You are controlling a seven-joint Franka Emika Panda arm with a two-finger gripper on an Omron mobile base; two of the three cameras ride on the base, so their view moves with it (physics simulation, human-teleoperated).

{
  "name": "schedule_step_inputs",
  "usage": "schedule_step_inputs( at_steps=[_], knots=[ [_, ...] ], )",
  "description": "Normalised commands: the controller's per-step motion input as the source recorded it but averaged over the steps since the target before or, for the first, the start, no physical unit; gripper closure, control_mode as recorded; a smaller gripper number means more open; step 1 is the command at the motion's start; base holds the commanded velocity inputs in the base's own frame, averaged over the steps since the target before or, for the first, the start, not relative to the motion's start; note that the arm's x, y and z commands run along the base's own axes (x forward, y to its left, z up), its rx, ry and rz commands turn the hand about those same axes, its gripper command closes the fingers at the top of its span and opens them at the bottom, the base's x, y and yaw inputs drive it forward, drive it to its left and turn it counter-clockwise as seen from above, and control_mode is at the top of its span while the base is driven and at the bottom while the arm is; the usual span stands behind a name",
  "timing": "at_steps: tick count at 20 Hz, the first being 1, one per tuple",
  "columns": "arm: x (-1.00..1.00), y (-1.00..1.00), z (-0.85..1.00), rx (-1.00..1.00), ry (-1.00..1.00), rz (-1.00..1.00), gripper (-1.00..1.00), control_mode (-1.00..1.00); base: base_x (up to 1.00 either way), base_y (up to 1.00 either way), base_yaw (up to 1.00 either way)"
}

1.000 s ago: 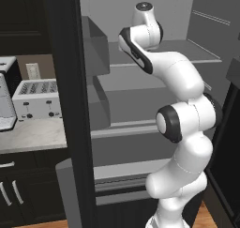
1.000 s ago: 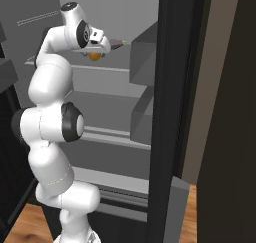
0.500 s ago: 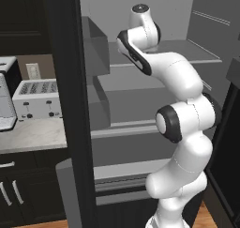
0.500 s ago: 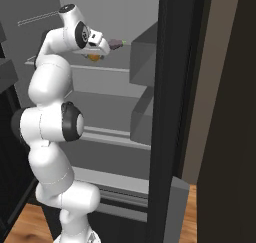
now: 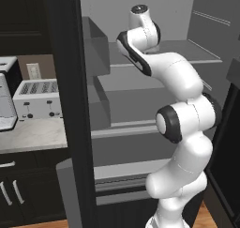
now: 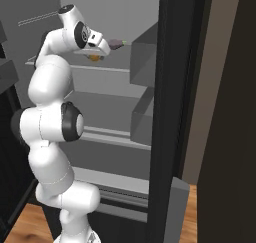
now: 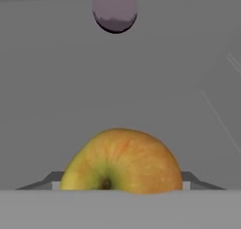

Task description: Pick up the orange and apple from the fridge and place one fruit on each plate on the dining counter.

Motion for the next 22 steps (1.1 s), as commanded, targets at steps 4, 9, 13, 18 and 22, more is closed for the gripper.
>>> schedule_step_inputs(
  at_steps=[4, 9, 13, 18, 22],
  knots=[
    [-0.60, -0.62, 0.18, 0.18, -0.10, -0.02, 1.00, -1.00, 0.00, 0.00, 0.00],
    [-1.00, -0.63, 0.35, 0.23, -0.02, -0.01, 1.00, -1.00, 0.00, 0.00, 0.00],
    [-1.00, -0.62, 0.22, 0.23, -0.12, -0.11, 1.00, -1.00, 0.00, 0.00, 0.00],
    [-1.00, -0.55, 0.00, 0.15, -0.03, -0.20, 1.00, -1.00, 0.00, 0.00, 0.00],
    [-1.00, -0.20, -0.07, 0.01, 0.00, -0.20, 1.00, -1.00, 0.00, 0.00, 0.00]
  ],
)
